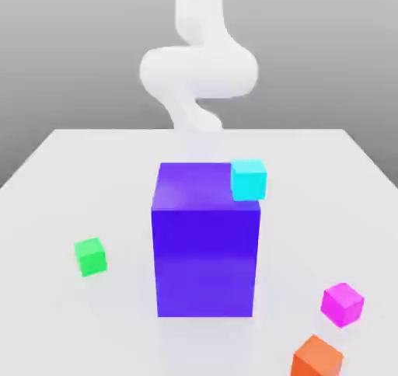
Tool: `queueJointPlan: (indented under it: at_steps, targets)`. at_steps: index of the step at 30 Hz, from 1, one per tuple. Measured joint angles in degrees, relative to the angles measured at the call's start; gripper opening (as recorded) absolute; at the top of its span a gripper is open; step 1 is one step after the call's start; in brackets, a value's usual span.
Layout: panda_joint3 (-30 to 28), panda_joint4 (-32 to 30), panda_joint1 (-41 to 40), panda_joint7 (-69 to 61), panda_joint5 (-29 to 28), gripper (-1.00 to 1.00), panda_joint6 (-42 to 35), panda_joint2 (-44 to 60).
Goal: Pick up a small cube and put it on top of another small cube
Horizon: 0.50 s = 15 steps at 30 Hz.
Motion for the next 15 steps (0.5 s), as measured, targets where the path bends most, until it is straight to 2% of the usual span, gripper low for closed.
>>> queueJointPlan:
  at_steps: [15]
  targets:
    - [11.4, -8.6, 6.9, 4.0, -1.9, 0.00, 14.8, 31.4]
